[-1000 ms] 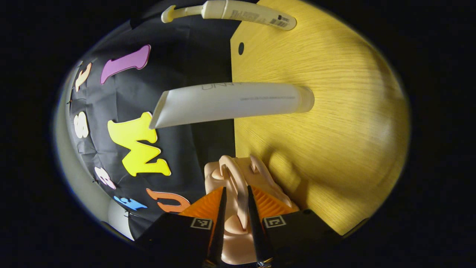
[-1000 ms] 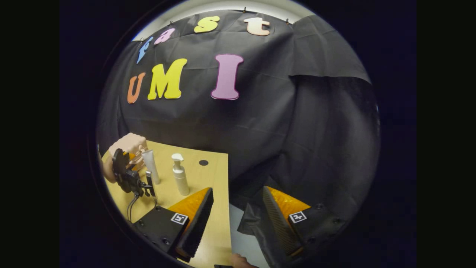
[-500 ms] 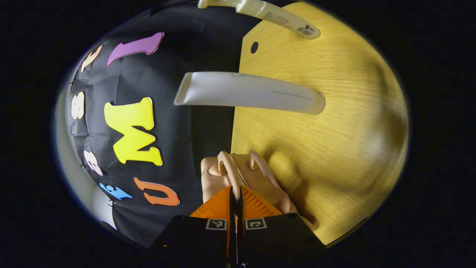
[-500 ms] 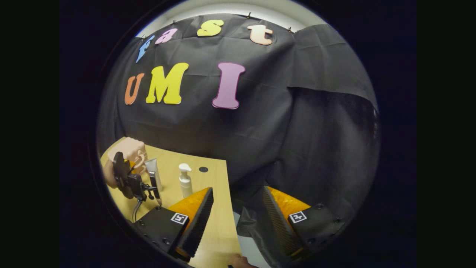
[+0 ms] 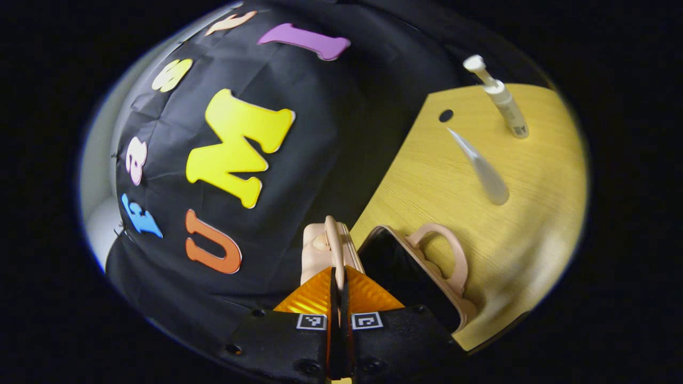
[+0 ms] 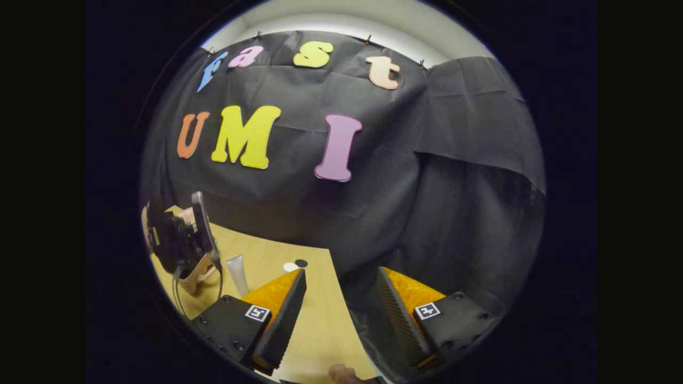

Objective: First open the suitcase, pack the skin care products into it, and then close the suitcase.

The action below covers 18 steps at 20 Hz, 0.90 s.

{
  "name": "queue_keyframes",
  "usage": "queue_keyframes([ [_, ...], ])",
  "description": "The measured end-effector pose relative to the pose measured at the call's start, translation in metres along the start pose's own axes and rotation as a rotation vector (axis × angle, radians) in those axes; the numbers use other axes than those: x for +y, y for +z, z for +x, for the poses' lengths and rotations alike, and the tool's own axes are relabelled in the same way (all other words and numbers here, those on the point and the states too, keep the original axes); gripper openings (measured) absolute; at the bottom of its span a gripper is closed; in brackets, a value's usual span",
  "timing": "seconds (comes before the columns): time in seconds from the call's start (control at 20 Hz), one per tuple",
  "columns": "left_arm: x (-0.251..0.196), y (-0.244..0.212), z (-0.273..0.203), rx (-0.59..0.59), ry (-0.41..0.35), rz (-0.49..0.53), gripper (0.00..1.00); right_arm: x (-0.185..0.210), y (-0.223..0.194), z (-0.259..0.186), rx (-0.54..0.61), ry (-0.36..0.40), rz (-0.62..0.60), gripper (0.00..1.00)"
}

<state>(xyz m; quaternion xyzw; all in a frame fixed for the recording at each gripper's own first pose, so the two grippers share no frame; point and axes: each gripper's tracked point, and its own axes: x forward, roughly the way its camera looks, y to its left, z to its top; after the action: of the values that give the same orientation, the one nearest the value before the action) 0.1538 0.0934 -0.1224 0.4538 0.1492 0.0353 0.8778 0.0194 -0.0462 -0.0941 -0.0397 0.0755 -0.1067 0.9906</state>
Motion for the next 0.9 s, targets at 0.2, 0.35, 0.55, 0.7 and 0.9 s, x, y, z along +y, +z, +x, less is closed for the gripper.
queue_keyframes([
  [0.2, 0.064, -0.02, -0.002, -0.026, -0.005, -0.264, 0.03, 0.044, 0.02, -0.007, -0.015, 0.016, -0.007, 0.79],
  [0.35, 0.106, -0.046, -0.004, -0.031, 0.023, -0.376, 0.02, 0.078, 0.03, -0.01, -0.018, 0.031, -0.023, 0.79],
  [0.55, 0.155, -0.092, -0.005, -0.032, 0.051, -0.491, 0.03, 0.117, 0.041, -0.013, -0.006, 0.054, -0.034, 0.8],
  [0.7, 0.184, -0.135, 0.001, -0.014, 0.081, -0.541, 0.02, 0.137, 0.05, -0.014, -0.011, 0.058, -0.04, 0.81],
  [0.9, 0.206, -0.196, 0.021, -0.004, 0.1, -0.612, 0.02, 0.152, 0.053, -0.014, 0.005, 0.048, -0.056, 0.81],
])
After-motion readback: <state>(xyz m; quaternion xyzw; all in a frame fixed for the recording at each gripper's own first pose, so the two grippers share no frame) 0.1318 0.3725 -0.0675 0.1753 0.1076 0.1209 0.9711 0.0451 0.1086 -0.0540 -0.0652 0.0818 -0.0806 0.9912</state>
